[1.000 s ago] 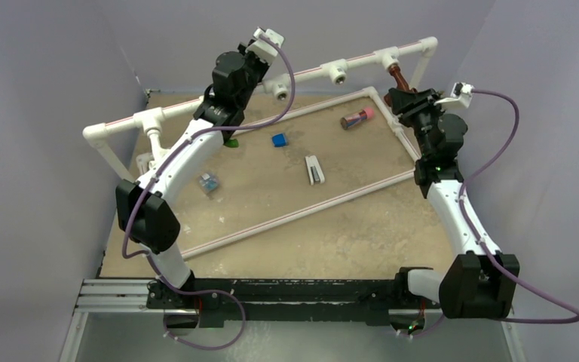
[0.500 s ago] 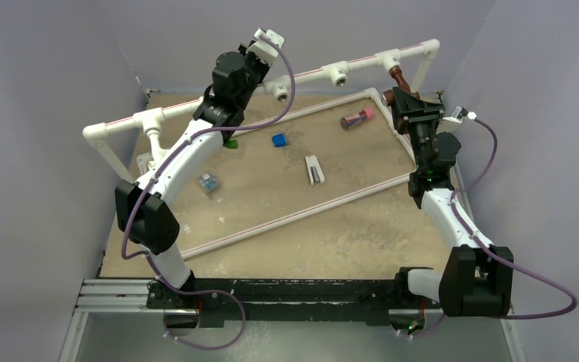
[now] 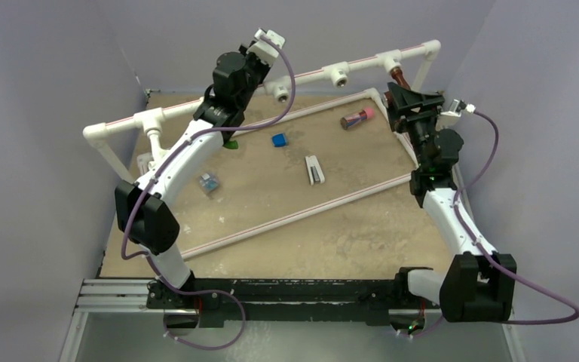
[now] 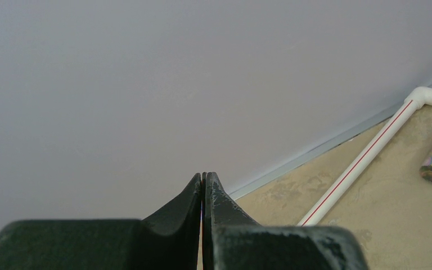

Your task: Install the water faucets

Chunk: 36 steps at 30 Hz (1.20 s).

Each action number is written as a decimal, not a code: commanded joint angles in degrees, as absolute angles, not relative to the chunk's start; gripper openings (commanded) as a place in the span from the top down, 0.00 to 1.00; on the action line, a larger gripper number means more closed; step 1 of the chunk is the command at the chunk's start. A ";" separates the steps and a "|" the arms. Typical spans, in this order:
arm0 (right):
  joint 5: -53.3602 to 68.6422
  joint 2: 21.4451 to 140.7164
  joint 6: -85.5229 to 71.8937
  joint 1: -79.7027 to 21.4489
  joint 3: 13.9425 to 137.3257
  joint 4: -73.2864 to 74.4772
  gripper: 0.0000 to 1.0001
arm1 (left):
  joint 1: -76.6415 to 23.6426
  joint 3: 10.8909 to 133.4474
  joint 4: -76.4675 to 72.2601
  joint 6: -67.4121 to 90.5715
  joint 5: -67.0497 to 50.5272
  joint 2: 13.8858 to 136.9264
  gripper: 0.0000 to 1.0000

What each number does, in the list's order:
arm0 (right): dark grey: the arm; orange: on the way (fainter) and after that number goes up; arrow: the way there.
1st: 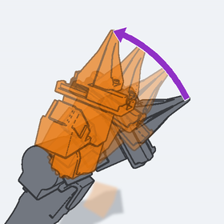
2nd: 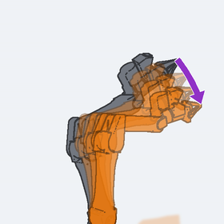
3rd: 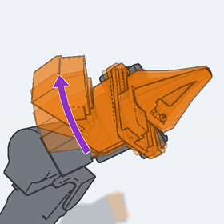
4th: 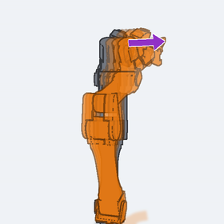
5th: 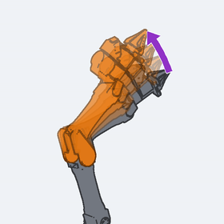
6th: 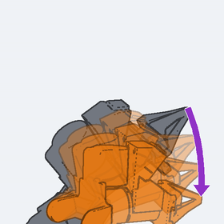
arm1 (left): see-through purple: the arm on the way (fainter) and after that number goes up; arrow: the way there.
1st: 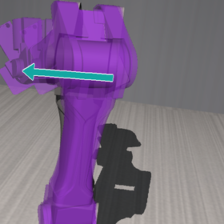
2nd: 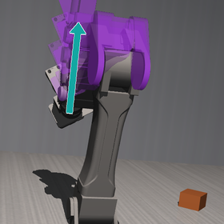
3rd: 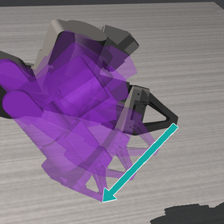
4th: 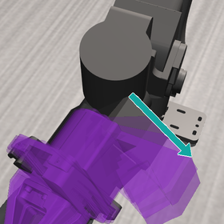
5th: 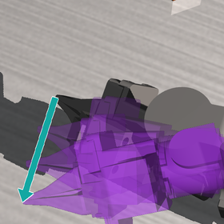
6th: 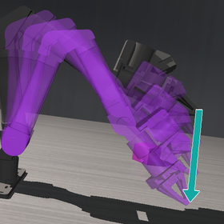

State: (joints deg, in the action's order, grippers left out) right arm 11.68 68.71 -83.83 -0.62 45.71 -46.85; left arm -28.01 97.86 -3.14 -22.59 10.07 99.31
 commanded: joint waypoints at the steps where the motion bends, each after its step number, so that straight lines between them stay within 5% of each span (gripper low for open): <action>1: 23.98 62.92 -78.32 -1.99 50.59 -43.65 0.22 | -31.93 95.36 3.96 -20.57 3.08 101.47 1.00; 14: 26.03 56.07 -56.38 7.26 52.86 -20.22 0.10 | -31.88 95.51 3.89 -20.65 3.16 101.85 1.00; 21: 25.41 58.16 -53.79 7.72 53.26 -15.33 0.10 | -31.91 95.54 4.08 -20.64 3.16 101.76 1.00; 36: 17.43 56.42 -22.77 7.78 65.08 9.72 0.10 | -31.99 95.62 4.16 -20.60 3.06 101.65 1.00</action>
State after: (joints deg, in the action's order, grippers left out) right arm 21.89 58.70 -34.46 7.55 60.86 3.99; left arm -29.61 97.86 -2.31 -22.09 9.21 99.13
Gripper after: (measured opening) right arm 0.896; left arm 0.002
